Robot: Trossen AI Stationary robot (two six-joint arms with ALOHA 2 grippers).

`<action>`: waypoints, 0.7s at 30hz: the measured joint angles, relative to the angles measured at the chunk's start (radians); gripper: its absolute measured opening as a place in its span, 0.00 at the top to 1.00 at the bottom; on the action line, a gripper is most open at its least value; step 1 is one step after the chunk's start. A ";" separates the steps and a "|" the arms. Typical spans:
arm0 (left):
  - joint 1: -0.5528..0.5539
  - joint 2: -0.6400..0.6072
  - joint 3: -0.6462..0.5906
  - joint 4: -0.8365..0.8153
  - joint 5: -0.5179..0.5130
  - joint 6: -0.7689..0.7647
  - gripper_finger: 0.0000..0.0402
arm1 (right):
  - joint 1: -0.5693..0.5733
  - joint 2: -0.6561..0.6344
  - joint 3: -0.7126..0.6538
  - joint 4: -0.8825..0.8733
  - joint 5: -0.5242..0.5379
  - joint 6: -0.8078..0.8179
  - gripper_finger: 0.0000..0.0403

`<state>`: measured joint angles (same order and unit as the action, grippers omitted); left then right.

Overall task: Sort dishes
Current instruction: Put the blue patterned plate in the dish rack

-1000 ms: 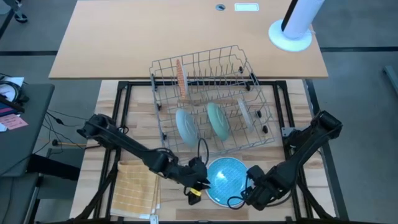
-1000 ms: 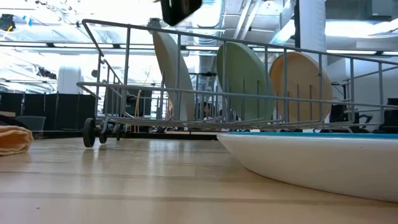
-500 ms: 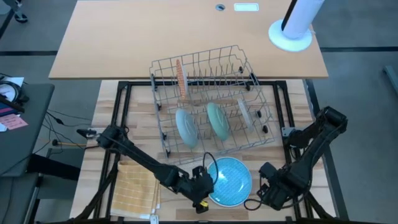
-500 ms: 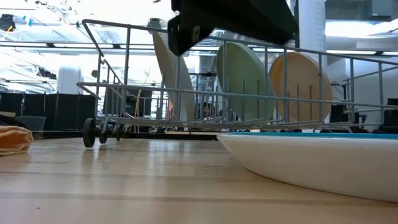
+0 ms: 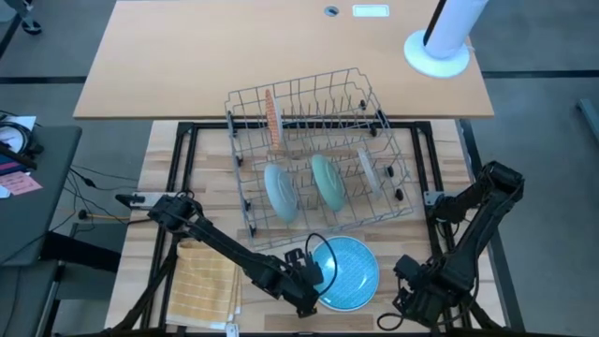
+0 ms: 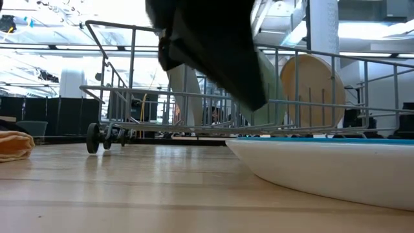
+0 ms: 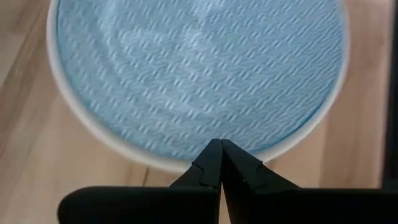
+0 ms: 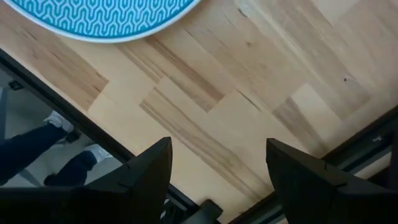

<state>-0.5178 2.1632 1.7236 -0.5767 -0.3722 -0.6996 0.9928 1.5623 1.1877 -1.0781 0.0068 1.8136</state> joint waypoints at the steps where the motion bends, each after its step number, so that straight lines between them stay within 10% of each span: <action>1: 0.001 0.000 0.000 -0.014 0.000 -0.005 1.00 | 0.000 0.000 0.000 0.002 0.003 -0.001 0.35; 21: 0.005 0.000 -0.077 0.024 -0.059 0.073 1.00 | -0.011 0.001 0.000 0.020 0.048 -0.008 0.35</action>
<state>-0.5125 2.1628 1.6470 -0.5530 -0.4309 -0.6262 0.9818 1.5631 1.1877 -1.0584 0.0544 1.8059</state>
